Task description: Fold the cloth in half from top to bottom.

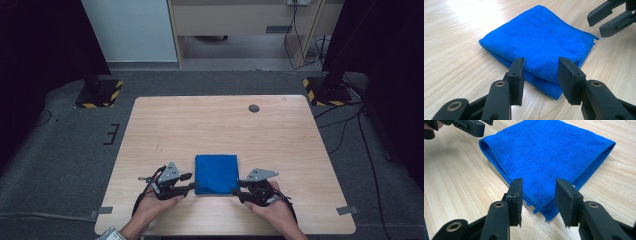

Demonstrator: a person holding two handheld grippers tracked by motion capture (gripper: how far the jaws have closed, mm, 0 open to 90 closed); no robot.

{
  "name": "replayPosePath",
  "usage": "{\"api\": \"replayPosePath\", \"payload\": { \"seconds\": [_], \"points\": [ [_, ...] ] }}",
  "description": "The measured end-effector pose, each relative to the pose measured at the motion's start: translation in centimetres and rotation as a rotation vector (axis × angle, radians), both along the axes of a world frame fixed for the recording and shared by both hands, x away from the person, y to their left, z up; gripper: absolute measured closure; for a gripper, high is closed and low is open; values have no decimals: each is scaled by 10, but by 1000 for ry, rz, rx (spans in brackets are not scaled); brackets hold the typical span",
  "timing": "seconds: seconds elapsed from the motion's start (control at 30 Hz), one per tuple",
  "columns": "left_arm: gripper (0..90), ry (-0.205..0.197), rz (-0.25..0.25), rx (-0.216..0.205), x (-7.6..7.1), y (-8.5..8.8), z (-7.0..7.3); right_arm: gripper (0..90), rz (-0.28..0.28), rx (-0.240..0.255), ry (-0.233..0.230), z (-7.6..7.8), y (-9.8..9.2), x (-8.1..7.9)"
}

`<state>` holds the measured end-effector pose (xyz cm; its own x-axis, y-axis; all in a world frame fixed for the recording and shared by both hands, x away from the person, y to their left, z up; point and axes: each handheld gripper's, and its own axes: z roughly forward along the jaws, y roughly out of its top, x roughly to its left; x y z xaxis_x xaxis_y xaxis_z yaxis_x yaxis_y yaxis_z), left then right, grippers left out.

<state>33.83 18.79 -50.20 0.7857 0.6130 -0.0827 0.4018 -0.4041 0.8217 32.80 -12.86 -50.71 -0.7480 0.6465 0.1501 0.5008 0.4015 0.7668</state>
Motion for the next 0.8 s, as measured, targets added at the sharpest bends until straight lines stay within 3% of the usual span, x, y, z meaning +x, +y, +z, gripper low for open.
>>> {"api": "replayPosePath", "payload": {
  "seconds": [0.33,0.57,0.8],
  "points": [
    [479,-11,38,-5,5,2,2,405,-40,-13,-17,1,0,8],
    [317,18,75,-14,10,5,1,241,-82,-16,-12,2,2,20],
    [169,44,128,1,16,8,0,164,-114,-17,-12,5,6,31]
  ]
}}
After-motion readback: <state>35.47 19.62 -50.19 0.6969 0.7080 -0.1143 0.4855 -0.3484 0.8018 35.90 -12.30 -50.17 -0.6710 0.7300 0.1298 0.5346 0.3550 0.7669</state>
